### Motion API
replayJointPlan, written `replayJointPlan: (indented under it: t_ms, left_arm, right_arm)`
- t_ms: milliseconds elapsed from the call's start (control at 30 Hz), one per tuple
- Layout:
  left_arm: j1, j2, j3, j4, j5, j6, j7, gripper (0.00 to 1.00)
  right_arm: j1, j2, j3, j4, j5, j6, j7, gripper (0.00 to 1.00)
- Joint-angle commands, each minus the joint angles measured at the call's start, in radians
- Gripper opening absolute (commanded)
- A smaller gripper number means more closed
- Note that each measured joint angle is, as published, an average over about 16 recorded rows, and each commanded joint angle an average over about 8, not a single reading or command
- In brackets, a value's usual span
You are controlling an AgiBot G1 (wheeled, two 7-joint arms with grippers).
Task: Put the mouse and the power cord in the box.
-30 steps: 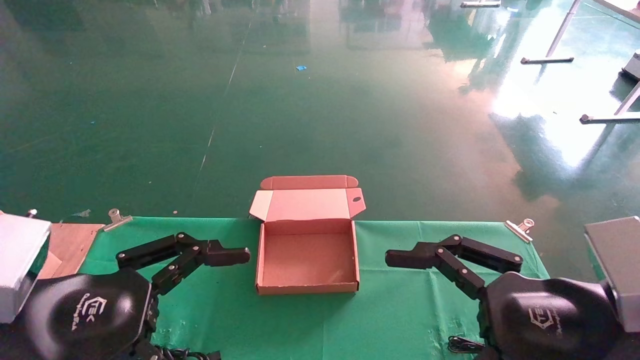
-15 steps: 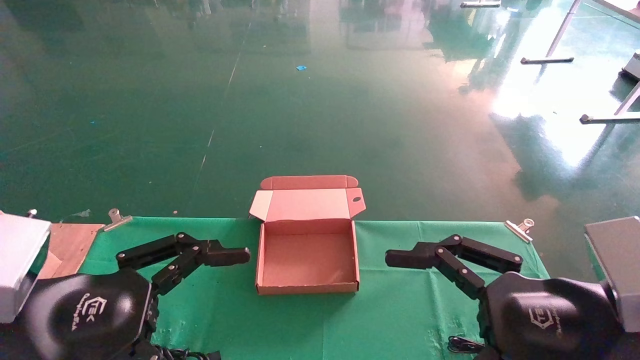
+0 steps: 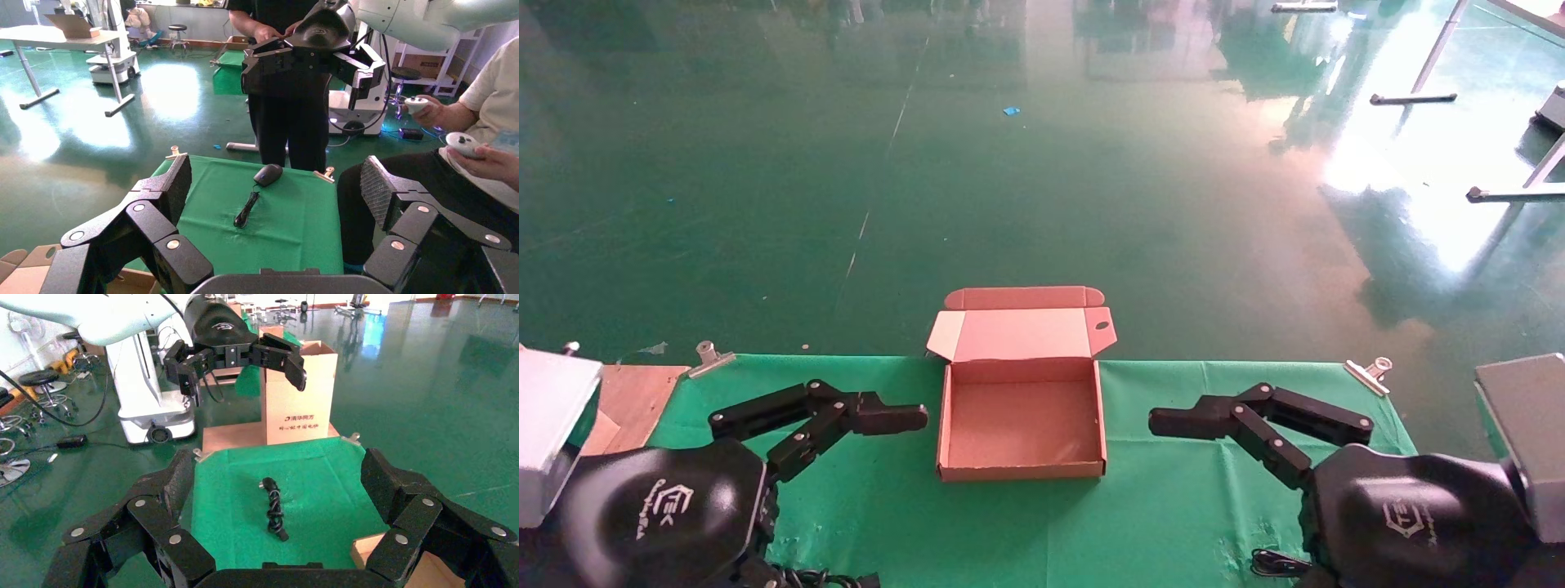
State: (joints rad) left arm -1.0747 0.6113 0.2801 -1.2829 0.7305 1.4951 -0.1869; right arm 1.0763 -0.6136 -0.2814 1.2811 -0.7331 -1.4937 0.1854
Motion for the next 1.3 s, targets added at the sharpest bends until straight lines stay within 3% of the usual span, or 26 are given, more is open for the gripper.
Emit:
replayJointPlan:
  t_ms: [33,233,400,800,1067,1300]
  left_arm:
    - [0.000,0.000,0.000,0.001,0.000,0.000,0.001,1.00]
    - [-0.003,0.001,0.001,0.005,0.004,-0.002,0.003,1.00]
    - [-0.032,0.011,0.022,0.039,0.057,0.009,0.017,1.00]
    - [-0.209,0.092,0.211,0.311,0.416,0.075,0.184,1.00]
    - [-0.371,0.175,0.364,0.568,0.734,0.031,0.392,1.00]
    - [-0.454,0.275,0.456,0.775,0.921,-0.044,0.540,1.00]
  right_arm:
    - [0.000,0.000,0.000,0.000,0.000,0.000,0.000,1.00]
    - [0.001,-0.005,-0.003,-0.003,-0.006,0.001,-0.003,1.00]
    - [0.048,-0.028,-0.043,-0.020,-0.106,-0.006,-0.034,1.00]
    - [0.281,-0.149,-0.270,-0.175,-0.661,-0.032,-0.222,1.00]
    - [0.379,-0.258,-0.409,-0.324,-0.996,0.046,-0.330,1.00]
    - [0.428,-0.348,-0.478,-0.538,-1.155,0.143,-0.436,1.00]
